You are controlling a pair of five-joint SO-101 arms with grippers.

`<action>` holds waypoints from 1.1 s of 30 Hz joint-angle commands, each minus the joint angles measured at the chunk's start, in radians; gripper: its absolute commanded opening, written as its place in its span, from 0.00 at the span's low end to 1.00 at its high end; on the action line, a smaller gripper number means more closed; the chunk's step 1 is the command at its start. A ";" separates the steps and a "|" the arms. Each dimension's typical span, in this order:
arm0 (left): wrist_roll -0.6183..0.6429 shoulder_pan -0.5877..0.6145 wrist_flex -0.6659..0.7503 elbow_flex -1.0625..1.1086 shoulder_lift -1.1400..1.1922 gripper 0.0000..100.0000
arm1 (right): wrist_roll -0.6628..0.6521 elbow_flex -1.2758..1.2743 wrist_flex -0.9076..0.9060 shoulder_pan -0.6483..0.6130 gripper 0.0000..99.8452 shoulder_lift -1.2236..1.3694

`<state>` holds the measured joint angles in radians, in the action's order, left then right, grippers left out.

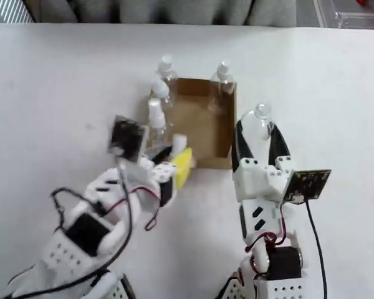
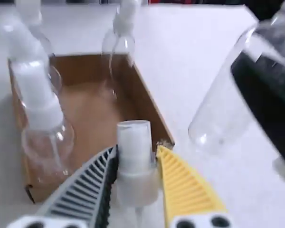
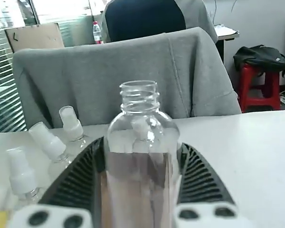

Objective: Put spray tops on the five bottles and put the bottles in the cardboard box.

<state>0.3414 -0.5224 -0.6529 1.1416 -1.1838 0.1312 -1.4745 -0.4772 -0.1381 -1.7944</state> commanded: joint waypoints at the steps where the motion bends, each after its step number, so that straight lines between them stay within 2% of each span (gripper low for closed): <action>1: -0.009 0.107 0.069 -0.057 -0.269 0.02 | -0.009 -0.002 -0.025 -0.091 0.02 -0.012; 6: -0.008 0.120 0.230 -0.190 -0.331 0.02 | -0.044 -0.003 -0.056 -0.211 0.02 -0.012; 9: -0.008 0.120 0.270 -0.253 -0.329 0.02 | -0.107 -0.014 -0.058 -0.266 0.02 -0.012; 13: -0.008 0.124 0.322 -0.313 -0.274 0.02 | -0.115 -0.031 -0.056 -0.315 0.02 -0.012; 26: 0.000 0.119 0.344 -0.689 0.162 0.02 | -0.117 -0.049 -0.048 -0.320 0.02 -0.012; 33: 0.005 0.117 0.350 -0.700 0.252 0.02 | -0.117 -0.060 -0.047 -0.320 0.02 -0.012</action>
<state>0.3414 -0.4058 -0.3307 0.5048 -0.9782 0.0253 -1.5451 -0.5324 -0.4526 -1.7975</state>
